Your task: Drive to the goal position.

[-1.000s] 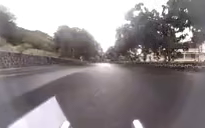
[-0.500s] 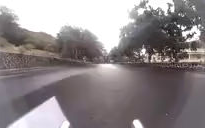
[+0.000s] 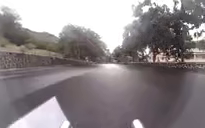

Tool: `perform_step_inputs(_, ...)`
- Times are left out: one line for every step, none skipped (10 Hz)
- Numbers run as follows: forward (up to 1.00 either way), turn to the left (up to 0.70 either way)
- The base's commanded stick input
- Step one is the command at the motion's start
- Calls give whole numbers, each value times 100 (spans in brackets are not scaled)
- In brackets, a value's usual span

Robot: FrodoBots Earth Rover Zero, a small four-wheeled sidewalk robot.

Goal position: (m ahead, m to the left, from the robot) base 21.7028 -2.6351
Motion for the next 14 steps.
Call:
perform_step_inputs(100, 0)
perform_step_inputs(100, 0)
perform_step_inputs(100, 0)
perform_step_inputs(100, 0)
perform_step_inputs(100, 0)
perform_step_inputs(100, 0)
perform_step_inputs(100, 0)
perform_step_inputs(100, 0)
perform_step_inputs(100, 0)
perform_step_inputs(100, 0)
perform_step_inputs(100, 0)
perform_step_inputs(100, 0)
perform_step_inputs(100, 0)
perform_step_inputs(100, 0)
